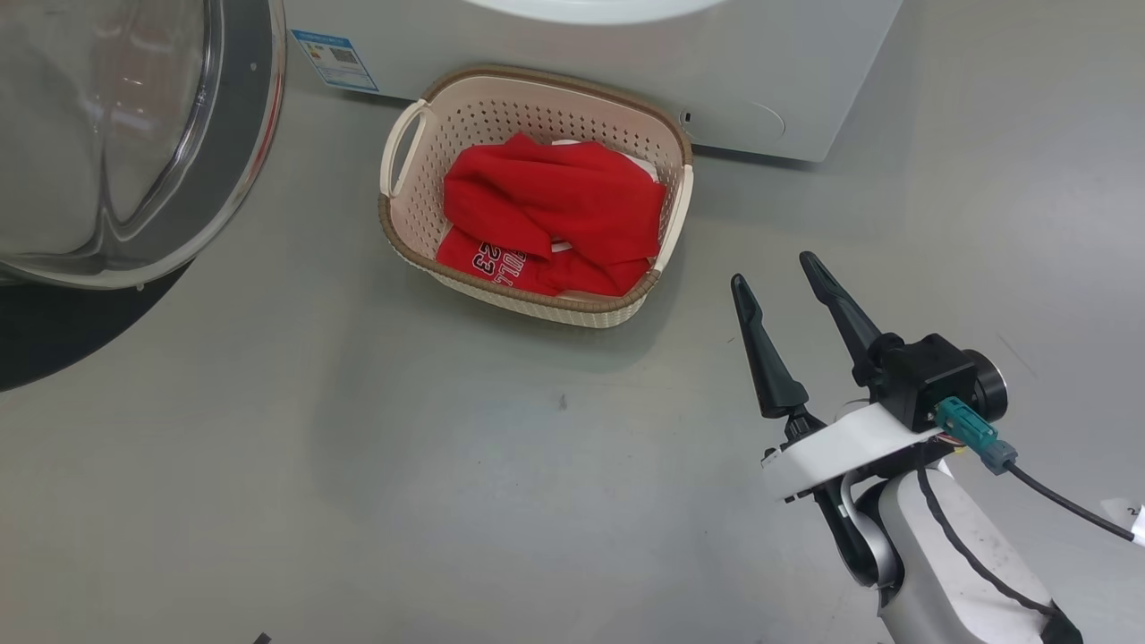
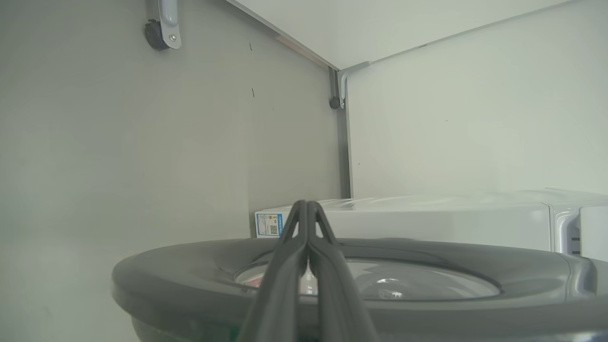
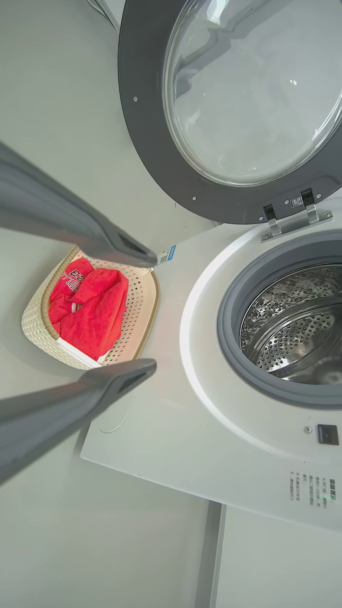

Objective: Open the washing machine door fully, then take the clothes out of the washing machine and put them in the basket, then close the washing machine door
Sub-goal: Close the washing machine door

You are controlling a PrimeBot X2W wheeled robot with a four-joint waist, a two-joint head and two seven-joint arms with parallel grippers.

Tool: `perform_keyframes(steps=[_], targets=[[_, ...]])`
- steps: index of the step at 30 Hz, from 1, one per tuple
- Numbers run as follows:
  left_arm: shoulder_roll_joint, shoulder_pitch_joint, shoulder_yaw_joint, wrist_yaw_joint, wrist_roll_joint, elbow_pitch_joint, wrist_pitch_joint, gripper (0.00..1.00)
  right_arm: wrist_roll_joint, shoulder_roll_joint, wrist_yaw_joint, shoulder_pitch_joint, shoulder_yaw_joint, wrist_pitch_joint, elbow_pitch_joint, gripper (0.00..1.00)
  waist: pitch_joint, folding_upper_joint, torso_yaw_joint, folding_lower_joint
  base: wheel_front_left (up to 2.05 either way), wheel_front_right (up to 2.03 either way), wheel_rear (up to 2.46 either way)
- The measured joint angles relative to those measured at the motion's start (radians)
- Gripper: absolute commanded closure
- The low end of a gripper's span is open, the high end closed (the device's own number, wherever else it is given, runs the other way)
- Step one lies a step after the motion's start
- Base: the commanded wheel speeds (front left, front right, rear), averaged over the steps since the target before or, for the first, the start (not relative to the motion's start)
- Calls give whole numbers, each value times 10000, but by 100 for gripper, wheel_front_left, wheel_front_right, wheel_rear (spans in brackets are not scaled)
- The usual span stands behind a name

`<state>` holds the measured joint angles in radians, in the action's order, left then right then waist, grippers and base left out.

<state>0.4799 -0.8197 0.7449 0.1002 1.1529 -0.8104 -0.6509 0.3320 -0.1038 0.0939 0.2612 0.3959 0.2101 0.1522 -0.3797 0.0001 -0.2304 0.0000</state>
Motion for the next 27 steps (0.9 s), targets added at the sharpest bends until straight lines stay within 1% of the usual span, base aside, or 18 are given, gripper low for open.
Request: perform_keyframes(steps=[2,9,12,23,27], targets=[[0,1,-31,-10,0,-21,-88,100,0,4,0,0,4,25,12,0,35,0,-3,0,0,0,0],[-15,7,-332,-364,8,-140,-794,100,19,29,0,-1,2,65,96,0,239,0,-41,0,0,0,0],[-102,8,-408,-537,104,-151,-1026,100,35,35,0,-5,-4,67,163,0,333,0,-60,0,0,0,0],[-290,195,-637,-911,284,-247,-1908,100,215,102,2,-36,13,155,324,0,764,0,-91,0,0,0,0],[-430,320,-663,-1208,600,-244,-2330,100,284,121,2,-49,31,163,397,0,913,0,-89,0,0,0,0]])
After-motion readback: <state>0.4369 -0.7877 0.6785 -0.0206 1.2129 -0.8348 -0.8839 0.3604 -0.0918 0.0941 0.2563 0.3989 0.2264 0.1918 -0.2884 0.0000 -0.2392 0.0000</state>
